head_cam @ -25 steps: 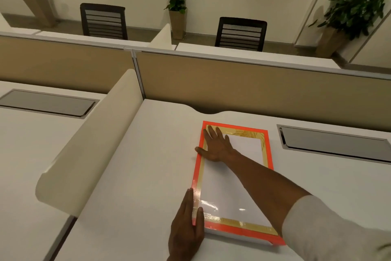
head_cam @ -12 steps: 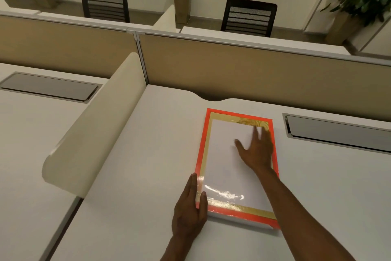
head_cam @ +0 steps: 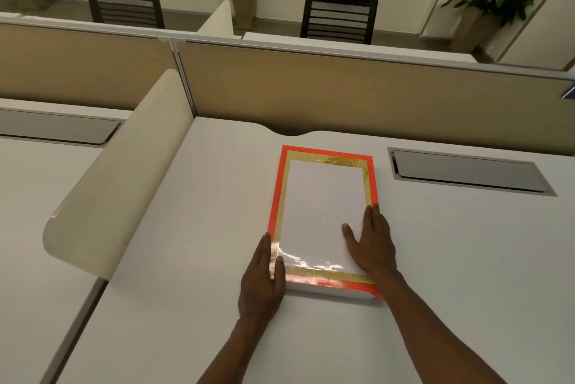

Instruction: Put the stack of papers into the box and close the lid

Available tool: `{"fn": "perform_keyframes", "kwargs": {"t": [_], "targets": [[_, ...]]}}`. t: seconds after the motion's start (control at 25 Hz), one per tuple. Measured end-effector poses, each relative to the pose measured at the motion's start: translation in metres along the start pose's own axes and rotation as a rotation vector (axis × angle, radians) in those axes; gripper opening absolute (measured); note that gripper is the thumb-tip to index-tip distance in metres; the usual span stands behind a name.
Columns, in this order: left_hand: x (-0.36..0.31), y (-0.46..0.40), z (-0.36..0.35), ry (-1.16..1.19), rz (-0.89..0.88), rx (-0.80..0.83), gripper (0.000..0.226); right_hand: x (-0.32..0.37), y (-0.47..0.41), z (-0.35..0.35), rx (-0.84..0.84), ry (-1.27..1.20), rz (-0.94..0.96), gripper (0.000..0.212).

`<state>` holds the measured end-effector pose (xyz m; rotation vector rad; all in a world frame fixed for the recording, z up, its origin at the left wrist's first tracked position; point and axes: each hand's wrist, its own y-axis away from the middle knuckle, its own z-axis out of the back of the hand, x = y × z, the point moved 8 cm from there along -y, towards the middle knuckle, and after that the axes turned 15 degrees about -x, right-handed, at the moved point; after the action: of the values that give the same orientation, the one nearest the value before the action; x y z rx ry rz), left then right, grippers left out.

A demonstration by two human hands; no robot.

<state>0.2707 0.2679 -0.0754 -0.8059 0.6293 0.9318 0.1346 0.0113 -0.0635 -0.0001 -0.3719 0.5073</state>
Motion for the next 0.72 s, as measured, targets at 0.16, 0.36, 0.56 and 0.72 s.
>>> {"fn": "perform_keyframes", "kwargs": {"t": [0.16,0.36,0.56,0.72], "targets": [[-0.001,0.002,-0.001,-0.007,0.024,0.039,0.062,-0.009,0.007,0.015,-0.01,-0.114,0.01,0.085],[0.0,0.004,0.0,-0.009,0.008,0.051,0.065,-0.023,0.085,0.018,-0.108,-0.13,0.089,0.084],[0.001,0.008,-0.002,-0.021,0.068,0.118,0.065,-0.022,0.092,0.014,-0.025,-0.071,0.086,0.078],[-0.009,-0.001,0.009,-0.131,0.024,0.062,0.061,-0.025,0.09,0.026,0.057,-0.184,0.088,0.084]]}}
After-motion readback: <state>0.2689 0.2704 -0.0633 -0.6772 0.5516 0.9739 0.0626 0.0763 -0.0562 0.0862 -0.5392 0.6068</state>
